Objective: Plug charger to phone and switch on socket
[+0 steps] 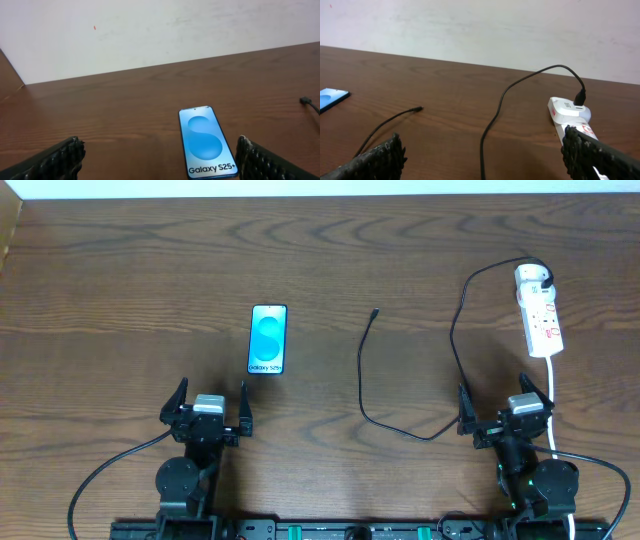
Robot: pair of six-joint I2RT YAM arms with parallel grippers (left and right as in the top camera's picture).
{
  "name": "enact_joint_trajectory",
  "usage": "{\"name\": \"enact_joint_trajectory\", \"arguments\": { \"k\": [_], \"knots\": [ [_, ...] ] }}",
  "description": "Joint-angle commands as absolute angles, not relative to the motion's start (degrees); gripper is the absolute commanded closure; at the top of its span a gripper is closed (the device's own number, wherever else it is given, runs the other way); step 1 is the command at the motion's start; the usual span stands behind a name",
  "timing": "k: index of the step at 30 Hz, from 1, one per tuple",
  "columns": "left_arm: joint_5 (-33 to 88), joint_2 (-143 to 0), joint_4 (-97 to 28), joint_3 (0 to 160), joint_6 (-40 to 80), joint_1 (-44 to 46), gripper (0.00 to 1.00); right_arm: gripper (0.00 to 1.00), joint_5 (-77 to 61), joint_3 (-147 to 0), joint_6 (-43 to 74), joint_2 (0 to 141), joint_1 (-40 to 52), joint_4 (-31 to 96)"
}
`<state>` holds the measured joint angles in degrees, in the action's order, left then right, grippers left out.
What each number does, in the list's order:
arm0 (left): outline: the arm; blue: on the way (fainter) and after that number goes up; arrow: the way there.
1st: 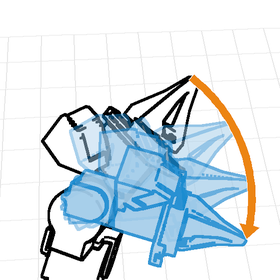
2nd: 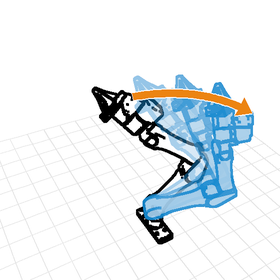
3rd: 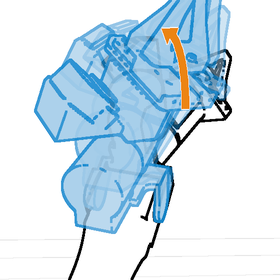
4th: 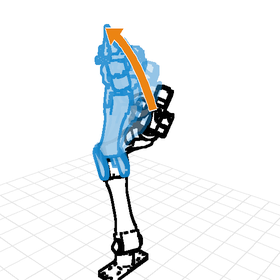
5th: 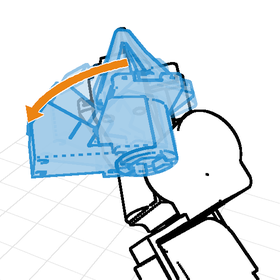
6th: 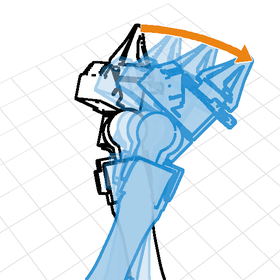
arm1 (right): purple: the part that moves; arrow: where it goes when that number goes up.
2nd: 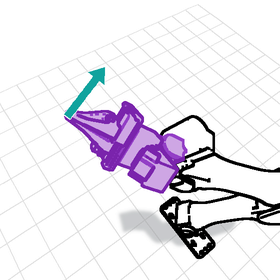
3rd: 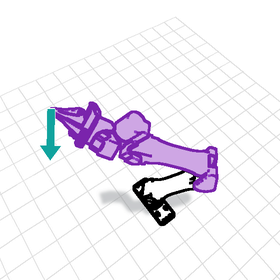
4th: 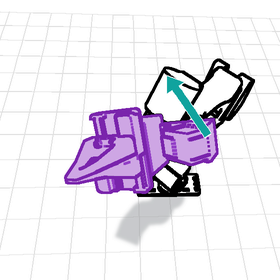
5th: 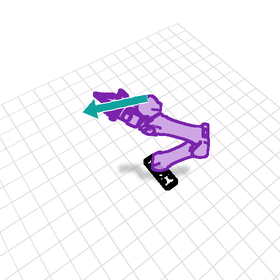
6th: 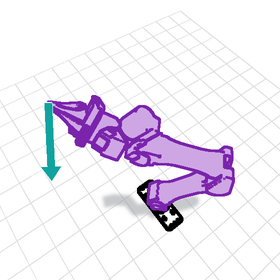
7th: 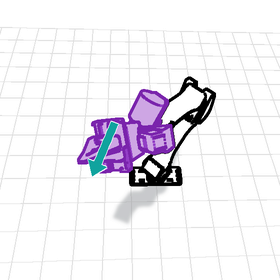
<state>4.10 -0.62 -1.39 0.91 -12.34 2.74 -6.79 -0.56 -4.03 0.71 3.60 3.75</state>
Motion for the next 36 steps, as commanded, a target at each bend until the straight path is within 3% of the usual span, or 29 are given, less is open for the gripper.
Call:
{"name": "enact_joint_trajectory", "arguments": {
  "k": [1,36],
  "knots": [
    [4.4,-0.3,-3.8,0.2,-13.3,3.0,0.02,0.01,-6.5,-0.3,-4.4,0.3,3.4,3.8],
    [4.4,-0.3,-3.6,1.1,-12.8,3.0,0.02,0.01,-6.5,-0.3,-4.4,0.3,3.4,3.8]
  ]
}}
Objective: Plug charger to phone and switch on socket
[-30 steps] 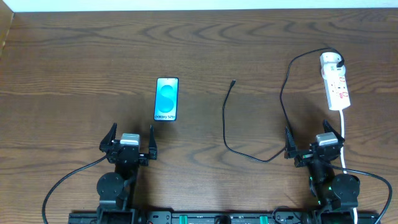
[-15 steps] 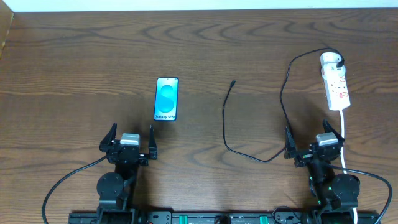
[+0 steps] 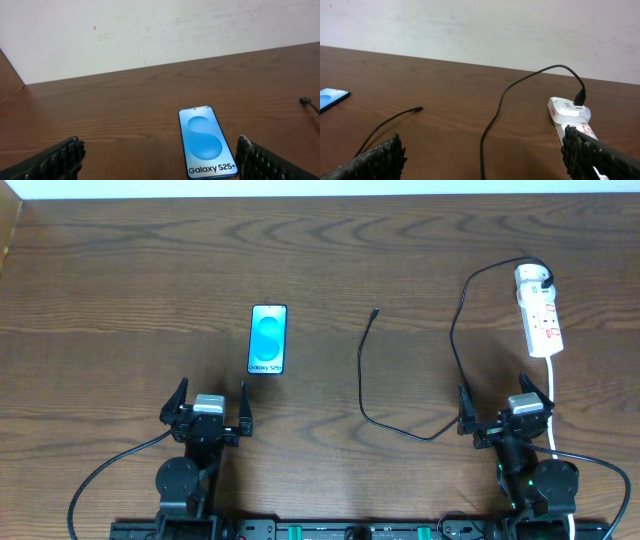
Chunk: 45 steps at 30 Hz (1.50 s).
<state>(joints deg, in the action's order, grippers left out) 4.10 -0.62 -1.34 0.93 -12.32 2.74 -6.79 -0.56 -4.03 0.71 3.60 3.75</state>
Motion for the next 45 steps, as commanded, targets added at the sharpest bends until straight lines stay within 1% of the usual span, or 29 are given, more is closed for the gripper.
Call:
{"name": "enact_joint_trajectory", "arguments": {
  "k": [1,6,10,15,24,27,31,40,45],
  "knots": [
    [4.4,-0.3,-3.6,1.7,-12.8,3.0,0.02,0.01,-6.5,-0.3,-4.4,0.3,3.4,3.8],
    [4.4,-1.7,-3.6,4.7,-12.8,3.0,0.02,0.01,-6.5,-0.3,-4.4,0.3,3.4,3.8],
    [4.4,-5.8,-3.6,8.7,-12.8,3.0,0.02,0.01,-6.5,-0.3,-4.4,0.3,3.4,3.8],
    [4.9,-14.6,-4.1,16.2,-12.8,3.0,0.02,0.01,-6.5,-0.3,-4.4,0.3,3.4,3.8],
    [10.3,-32.6,-5.3,30.3,-10.9,3.0,0.02,0.01,-6.5,-0.3,-4.4,0.3,3.4,3.8],
    [11.6,-39.3,-9.3,36.7,-10.4,3.0,0.02,0.01,-6.5,-0.3,-4.4,0.3,3.4,3.8],
    [13.8,-49.9,-18.3,47.5,-9.7,3.0,0.02,0.01,-6.5,-0.3,-4.4,0.3,3.4,3.8],
    [14.0,-70.8,-37.6,69.0,-8.1,3.0,0.02,0.01,-6.5,-0.3,-4.4,0.3,3.4,3.8],
    [13.9,-81.1,-43.7,77.7,-7.0,3.9,0.02,0.01,-6.5,-0.3,-4.4,0.3,3.4,3.8]
  ]
}}
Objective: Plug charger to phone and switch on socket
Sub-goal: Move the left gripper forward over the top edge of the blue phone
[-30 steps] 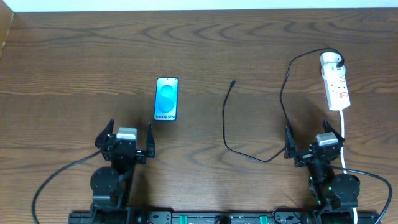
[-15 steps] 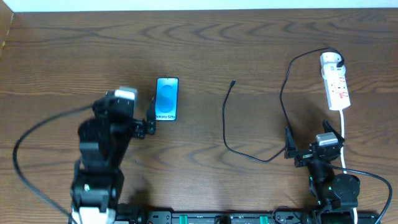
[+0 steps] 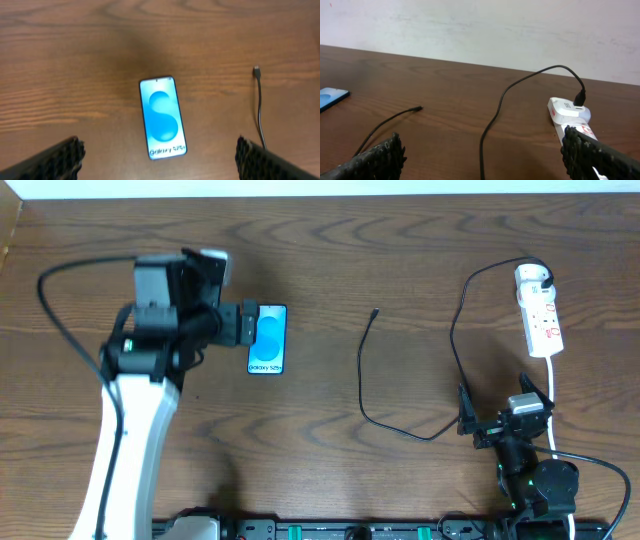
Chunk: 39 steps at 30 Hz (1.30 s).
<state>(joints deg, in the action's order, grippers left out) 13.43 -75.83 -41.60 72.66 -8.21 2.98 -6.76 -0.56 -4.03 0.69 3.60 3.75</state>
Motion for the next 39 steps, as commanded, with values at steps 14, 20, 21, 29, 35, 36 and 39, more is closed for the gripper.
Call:
{"name": "enact_joint_trajectory", "arguments": {
  "k": [14,20,21,29,35,36,39],
  "knots": [
    [11.5,-103.1,-46.9,82.3,-5.7,8.9,0.02,0.01,-6.5,-0.3,-4.4,0.3,3.4,3.8],
    [8.2,-107.7,-43.5,82.1,-2.8,8.8,0.02,0.01,-6.5,-0.3,-4.4,0.3,3.4,3.8],
    [6.0,-108.5,-42.8,82.1,-0.2,8.8,0.02,0.01,-6.5,-0.3,-4.4,0.3,3.4,3.8],
    [1.5,-115.0,-40.0,82.1,6.8,8.8,0.02,0.01,-6.5,-0.3,-4.4,0.3,3.4,3.8],
    [1.5,-117.8,-39.5,82.1,6.8,9.4,0.02,0.01,-6.5,-0.3,-4.4,0.3,3.4,3.8],
    [1.5,-117.8,-39.4,82.1,6.8,9.5,0.02,0.01,-6.5,-0.3,-4.4,0.3,3.4,3.8],
    [1.5,-117.8,-38.9,82.1,6.8,9.8,0.02,0.01,-6.5,-0.3,-4.4,0.3,3.4,3.8]
  ]
}}
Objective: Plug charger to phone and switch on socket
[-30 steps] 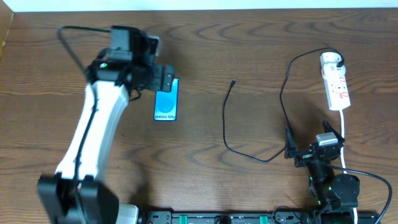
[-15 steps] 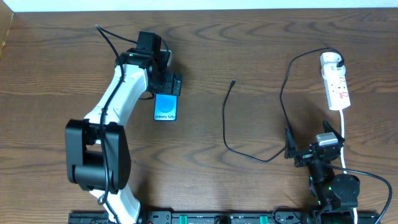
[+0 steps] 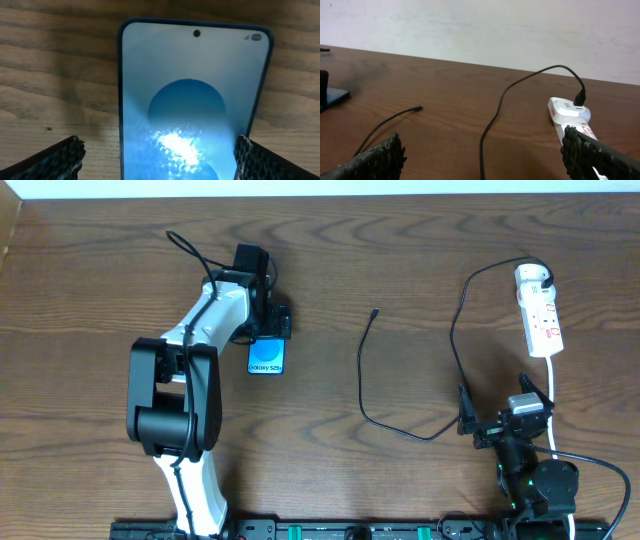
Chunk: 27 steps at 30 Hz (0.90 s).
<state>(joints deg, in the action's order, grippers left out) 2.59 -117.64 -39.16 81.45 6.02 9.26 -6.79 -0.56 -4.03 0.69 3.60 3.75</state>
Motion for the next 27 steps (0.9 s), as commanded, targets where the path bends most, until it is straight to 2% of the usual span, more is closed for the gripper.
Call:
{"name": "enact_joint_trajectory", "arguments": {
  "k": [1,27],
  "knots": [
    [1.5,-117.8,-38.9,82.1,7.3,10.0,0.02,0.01,-6.5,-0.3,-4.4,0.3,3.4,3.8],
    [0.8,-122.2,-39.2,82.0,8.1,11.3,0.02,0.01,-6.5,-0.3,-4.4,0.3,3.4,3.8]
  ]
}}
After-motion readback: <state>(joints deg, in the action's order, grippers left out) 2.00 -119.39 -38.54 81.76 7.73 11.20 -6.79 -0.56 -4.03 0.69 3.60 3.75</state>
